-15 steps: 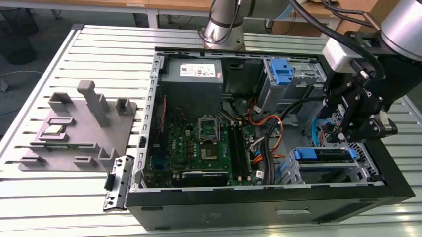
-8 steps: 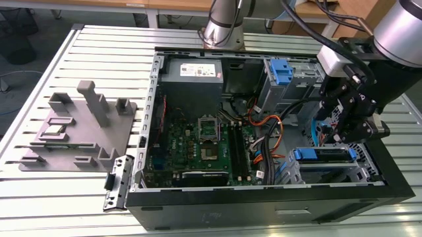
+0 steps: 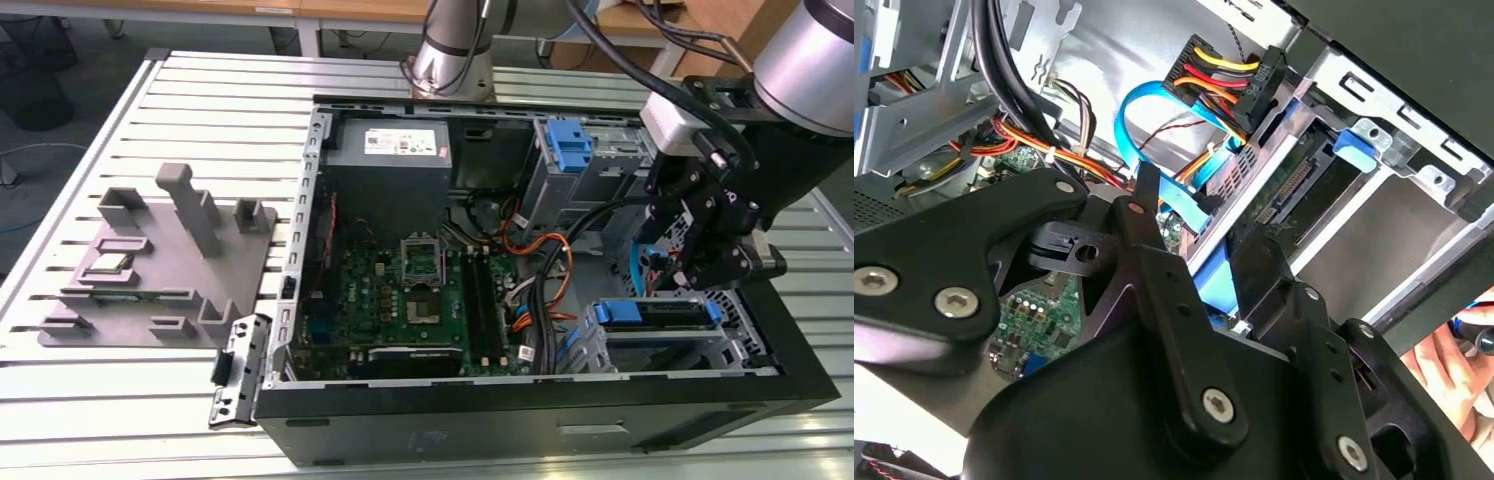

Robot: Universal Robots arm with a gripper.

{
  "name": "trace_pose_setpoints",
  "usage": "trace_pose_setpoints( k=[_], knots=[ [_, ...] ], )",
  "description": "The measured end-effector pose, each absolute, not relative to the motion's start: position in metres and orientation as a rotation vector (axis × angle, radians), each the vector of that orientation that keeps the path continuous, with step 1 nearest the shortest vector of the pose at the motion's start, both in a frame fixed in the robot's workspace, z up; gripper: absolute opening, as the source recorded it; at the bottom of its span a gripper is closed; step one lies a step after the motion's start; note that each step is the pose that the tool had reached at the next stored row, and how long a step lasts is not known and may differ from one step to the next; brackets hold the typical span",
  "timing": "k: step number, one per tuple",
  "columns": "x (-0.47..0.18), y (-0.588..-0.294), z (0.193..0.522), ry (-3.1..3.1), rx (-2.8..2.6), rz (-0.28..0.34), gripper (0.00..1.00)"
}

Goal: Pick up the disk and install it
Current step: 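Insert the first disk wire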

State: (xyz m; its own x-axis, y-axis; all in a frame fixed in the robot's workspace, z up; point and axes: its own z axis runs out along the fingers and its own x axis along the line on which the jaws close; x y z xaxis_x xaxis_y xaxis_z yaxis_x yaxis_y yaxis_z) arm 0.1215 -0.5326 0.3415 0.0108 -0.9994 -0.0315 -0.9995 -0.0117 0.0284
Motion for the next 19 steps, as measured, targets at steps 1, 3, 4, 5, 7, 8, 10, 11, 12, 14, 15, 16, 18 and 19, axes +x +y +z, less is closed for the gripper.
trace_pose_setpoints(
  k=[1,3,4,5,7,8,10,11,12,14,15,16,18,19],
  knots=[
    [0.1215,-0.5326,0.3414,2.207,-2.232,0.067,0.56],
    [0.1215,-0.5325,0.3412,2.207,-2.232,0.067,0.56],
    [0.1215,-0.5324,0.3411,2.207,-2.232,0.067,0.56],
    [0.1215,-0.5324,0.3411,2.207,-2.232,0.067,0.56],
    [0.1215,-0.5324,0.3410,2.207,-2.232,0.067,0.56],
    [0.1215,-0.5323,0.3410,2.207,-2.232,0.067,0.56],
    [0.1215,-0.5323,0.3410,2.207,-2.232,0.067,0.56],
    [0.1215,-0.5323,0.3410,2.207,-2.232,0.067,0.56],
    [0.1215,-0.5323,0.3410,2.207,-2.232,0.067,0.56],
    [0.1215,-0.5323,0.3409,2.207,-2.232,0.067,0.56],
    [0.1215,-0.5323,0.3409,2.207,-2.232,0.067,0.56],
    [0.1215,-0.5323,0.3409,2.207,-2.232,0.067,0.56],
    [0.1215,-0.5322,0.3409,2.207,-2.232,0.067,0.54],
    [0.1215,-0.5322,0.3409,2.207,-2.232,0.067,0.54]
  ],
)
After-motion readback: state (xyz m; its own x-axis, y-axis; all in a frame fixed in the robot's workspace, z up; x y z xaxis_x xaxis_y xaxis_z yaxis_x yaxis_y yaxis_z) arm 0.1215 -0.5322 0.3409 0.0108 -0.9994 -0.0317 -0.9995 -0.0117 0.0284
